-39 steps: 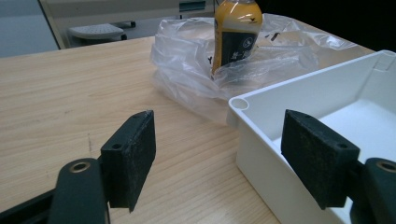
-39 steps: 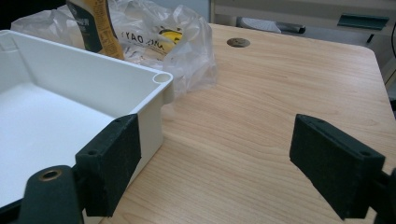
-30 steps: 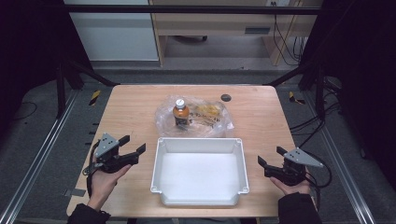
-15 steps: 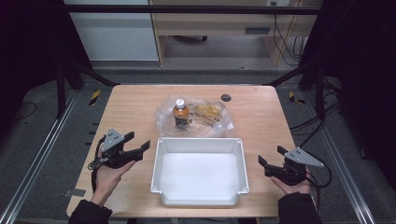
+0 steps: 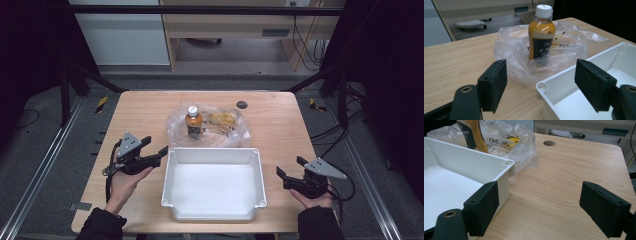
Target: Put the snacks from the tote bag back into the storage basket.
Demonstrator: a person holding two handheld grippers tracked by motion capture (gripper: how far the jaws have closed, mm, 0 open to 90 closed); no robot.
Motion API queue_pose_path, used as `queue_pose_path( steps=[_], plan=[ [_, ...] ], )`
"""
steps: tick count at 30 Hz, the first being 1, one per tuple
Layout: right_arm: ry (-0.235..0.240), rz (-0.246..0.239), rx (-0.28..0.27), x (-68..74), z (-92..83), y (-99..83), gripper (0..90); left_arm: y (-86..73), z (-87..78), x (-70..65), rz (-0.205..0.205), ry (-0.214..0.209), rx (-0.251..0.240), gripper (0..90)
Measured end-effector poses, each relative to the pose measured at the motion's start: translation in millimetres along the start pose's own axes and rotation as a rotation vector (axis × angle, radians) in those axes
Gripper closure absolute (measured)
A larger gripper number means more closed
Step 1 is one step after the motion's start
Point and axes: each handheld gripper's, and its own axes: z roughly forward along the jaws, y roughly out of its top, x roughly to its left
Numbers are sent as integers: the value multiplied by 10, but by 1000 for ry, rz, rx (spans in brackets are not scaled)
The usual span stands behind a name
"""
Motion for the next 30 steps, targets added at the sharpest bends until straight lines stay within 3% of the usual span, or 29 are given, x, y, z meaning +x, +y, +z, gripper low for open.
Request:
queue_pose_path(
  steps=[30],
  plan=[
    [17, -10, -11, 23, 16, 25, 162, 197, 301, -91, 31, -3, -12, 268]
  ],
)
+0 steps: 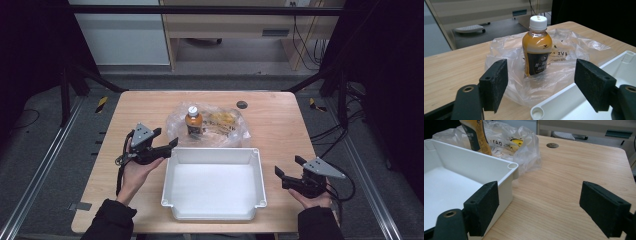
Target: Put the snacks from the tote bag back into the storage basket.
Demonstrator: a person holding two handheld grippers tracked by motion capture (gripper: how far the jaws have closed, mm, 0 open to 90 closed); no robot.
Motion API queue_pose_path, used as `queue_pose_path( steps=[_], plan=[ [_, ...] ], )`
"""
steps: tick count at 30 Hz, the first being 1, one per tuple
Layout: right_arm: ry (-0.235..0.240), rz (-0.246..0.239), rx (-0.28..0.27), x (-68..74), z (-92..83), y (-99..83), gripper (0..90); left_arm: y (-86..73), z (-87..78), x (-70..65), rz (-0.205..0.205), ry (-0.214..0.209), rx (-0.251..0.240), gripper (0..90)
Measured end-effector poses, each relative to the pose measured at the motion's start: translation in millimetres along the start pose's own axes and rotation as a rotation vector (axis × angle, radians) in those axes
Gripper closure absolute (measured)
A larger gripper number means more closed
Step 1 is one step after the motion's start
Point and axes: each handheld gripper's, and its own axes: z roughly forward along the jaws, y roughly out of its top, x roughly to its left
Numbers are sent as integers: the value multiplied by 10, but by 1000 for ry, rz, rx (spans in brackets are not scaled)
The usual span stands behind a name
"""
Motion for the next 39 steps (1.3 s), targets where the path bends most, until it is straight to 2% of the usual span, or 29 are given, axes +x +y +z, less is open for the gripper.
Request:
queue_pose_path(
  steps=[30, 39],
  plan=[
    [14, -9, 5, 24, 35, 19, 172, 192, 328, -78, 16, 9, -22, 278],
    [16, -3, 7, 28, 40, 21, 173, 233, 460, -68, 22, 21, -12, 281]
  ],
)
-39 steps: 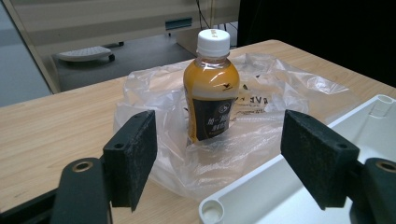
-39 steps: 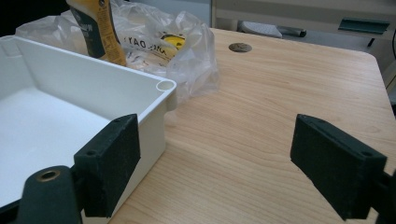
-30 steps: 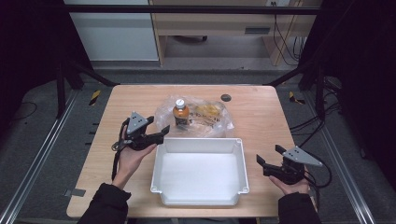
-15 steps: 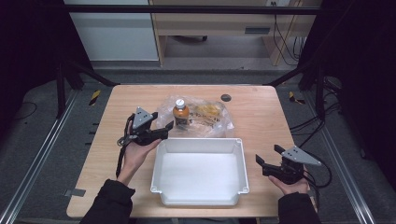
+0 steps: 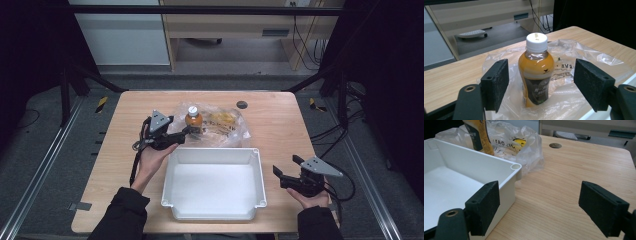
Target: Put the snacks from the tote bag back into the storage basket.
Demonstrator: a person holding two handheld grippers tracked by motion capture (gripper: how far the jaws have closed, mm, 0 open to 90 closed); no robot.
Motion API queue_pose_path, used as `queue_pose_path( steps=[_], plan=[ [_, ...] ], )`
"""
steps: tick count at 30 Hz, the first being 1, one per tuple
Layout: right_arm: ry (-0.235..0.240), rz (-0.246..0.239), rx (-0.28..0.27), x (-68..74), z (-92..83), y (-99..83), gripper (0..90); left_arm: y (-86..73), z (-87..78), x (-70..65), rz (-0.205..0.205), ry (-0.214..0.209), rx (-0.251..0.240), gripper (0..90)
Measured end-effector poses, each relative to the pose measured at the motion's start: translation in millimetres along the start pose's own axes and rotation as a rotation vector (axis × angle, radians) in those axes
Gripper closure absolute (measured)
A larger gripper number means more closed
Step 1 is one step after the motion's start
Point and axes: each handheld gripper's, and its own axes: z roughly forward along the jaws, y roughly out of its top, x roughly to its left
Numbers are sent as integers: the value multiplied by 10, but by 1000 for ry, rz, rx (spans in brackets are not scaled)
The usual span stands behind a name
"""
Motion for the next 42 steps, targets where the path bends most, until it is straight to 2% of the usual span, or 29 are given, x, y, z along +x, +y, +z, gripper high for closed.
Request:
queue_pose_path(
  steps=[17, 27, 33, 42],
  plan=[
    [3, -5, 6, 7, 21, 7, 172, 98, 213, -37, 20, 14, 0, 292],
    [4, 0, 2, 9, 18, 11, 173, 60, 343, -6, 9, 30, 6, 305],
    [5, -4, 3, 7, 26, 11, 173, 53, 388, 3, 6, 37, -11, 324],
    [4, -3, 3, 1, 22, 11, 175, 53, 468, -10, 19, 55, -5, 342]
  ],
)
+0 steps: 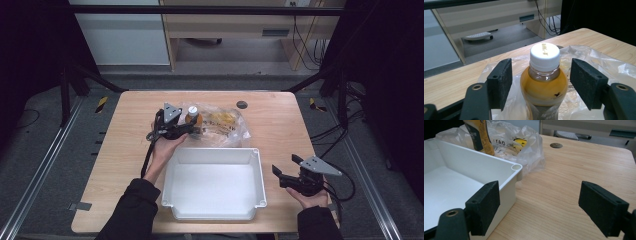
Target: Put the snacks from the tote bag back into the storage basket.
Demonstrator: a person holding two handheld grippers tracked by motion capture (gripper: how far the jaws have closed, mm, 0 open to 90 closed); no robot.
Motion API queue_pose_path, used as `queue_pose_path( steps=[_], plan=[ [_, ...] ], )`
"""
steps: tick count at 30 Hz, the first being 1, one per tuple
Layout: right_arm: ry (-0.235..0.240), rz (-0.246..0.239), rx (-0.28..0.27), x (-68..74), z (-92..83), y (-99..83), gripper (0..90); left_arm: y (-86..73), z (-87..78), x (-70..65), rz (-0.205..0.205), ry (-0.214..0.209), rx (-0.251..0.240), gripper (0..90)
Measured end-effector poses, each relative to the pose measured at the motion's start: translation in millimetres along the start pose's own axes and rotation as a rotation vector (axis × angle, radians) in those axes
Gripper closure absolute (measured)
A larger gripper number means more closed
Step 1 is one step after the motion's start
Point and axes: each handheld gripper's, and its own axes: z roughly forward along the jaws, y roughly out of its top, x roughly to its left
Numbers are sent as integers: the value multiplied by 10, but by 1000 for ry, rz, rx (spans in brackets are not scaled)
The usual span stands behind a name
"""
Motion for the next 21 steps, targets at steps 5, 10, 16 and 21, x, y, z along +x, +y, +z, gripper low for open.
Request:
queue_pose_path(
  steps=[5, 10, 16, 21],
  plan=[
    [0, 2, -1, 0, 0, 0, 176, 13, 42, -9, 8, 1, 4, 356],
    [0, 1, 1, -1, 1, -1, 176, 26, 87, -27, 15, -1, 7, 400],
    [-1, -1, 2, 0, 1, -2, 176, 30, 140, -48, 22, 9, 14, 429],
    [0, -2, 2, 0, 4, -3, 177, 17, 170, -34, 1, 10, 12, 459]
  ],
)
